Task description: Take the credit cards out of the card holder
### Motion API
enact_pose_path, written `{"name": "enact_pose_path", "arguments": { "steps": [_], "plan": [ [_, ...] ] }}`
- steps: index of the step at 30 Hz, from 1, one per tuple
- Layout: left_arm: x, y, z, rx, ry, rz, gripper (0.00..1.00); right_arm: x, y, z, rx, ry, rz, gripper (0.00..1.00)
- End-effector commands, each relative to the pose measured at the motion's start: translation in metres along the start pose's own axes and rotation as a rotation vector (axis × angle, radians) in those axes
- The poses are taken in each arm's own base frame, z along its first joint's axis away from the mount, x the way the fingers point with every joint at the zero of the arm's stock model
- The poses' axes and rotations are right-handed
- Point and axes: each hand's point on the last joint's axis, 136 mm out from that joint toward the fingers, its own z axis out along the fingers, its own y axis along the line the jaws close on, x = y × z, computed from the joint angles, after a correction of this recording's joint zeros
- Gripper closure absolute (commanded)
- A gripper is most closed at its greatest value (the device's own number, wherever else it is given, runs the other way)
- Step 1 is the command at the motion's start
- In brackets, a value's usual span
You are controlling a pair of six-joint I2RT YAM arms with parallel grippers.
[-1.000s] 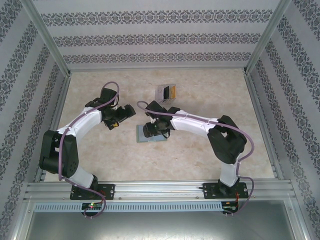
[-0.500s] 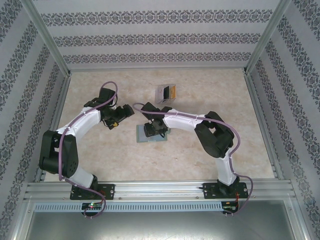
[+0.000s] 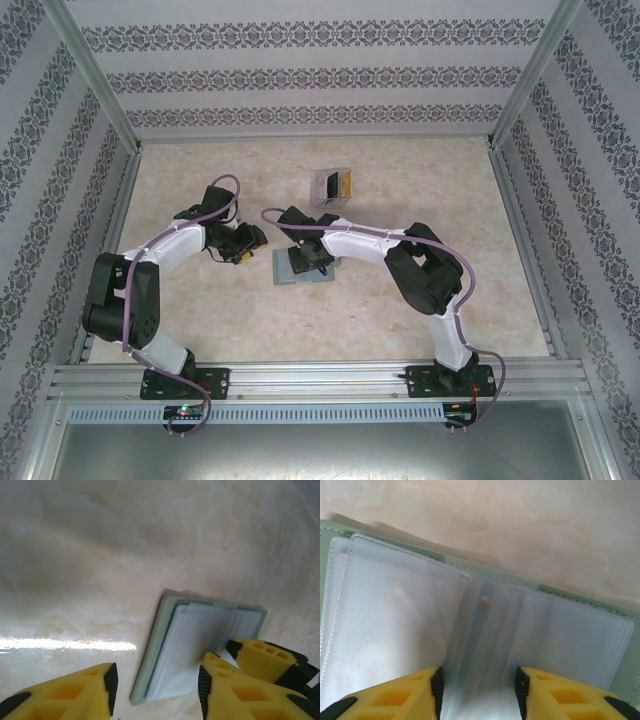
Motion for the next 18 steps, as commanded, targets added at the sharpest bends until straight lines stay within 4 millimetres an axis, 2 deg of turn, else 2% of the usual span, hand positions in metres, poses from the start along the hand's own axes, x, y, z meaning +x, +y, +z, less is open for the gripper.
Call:
{"name": "enact_pose_path", "arguments": {
  "steps": [1,4,7,18],
  "plan": [
    [0.009,-0.007,0.009,0.052,0.041,0.015,0.59,0.03,-0.025,0.029,0.118,0.106,0.002,0.56],
    [0.018,-0.011,0.02,0.073,0.092,0.032,0.68,0.033,-0.028,0.033,0.126,0.113,0.005,0.57],
    [0.024,-0.015,0.028,0.082,0.117,0.047,0.74,0.035,-0.029,0.034,0.126,0.116,0.006,0.57],
    [0.039,-0.019,0.047,0.096,0.182,0.06,0.73,0.036,-0.029,0.035,0.099,0.119,0.025,0.59]
  ]
}}
